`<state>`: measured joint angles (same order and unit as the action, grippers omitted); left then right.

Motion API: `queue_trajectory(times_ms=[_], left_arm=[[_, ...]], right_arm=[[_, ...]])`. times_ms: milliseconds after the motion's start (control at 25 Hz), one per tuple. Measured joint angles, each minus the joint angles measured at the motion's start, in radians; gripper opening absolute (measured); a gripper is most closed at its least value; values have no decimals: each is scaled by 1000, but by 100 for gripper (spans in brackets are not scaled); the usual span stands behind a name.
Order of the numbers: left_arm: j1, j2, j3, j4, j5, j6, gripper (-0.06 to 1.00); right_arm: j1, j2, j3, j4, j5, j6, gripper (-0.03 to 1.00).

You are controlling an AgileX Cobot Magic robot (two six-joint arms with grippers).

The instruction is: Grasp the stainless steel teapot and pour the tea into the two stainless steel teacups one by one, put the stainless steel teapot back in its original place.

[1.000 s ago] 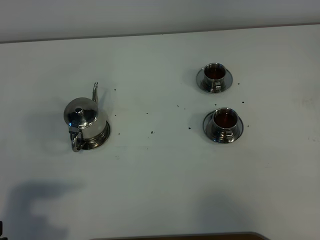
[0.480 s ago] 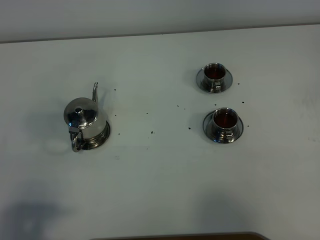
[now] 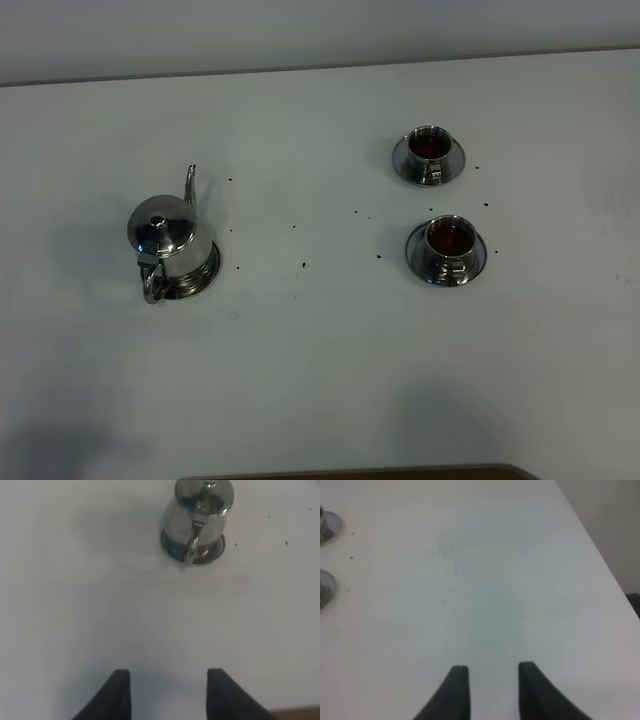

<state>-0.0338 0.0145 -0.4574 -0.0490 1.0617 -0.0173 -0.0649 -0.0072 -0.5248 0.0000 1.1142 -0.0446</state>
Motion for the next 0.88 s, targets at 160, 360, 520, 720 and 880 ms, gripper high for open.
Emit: queue_trajectory(times_ms=[160,360,520,720,880], left_arm=[[0,-19,0,0,2,0,42],[0,-19,0,0,2,0,42],[0,-19,0,0,2,0,42],[0,-19,0,0,2,0,42],[0,-19,0,0,2,0,42]], right_arm=[[0,0,0,0,0,0,24],[0,0,0,0,0,0,24],[0,0,0,0,0,0,24],[0,0,0,0,0,0,24],[0,0,0,0,0,0,24]])
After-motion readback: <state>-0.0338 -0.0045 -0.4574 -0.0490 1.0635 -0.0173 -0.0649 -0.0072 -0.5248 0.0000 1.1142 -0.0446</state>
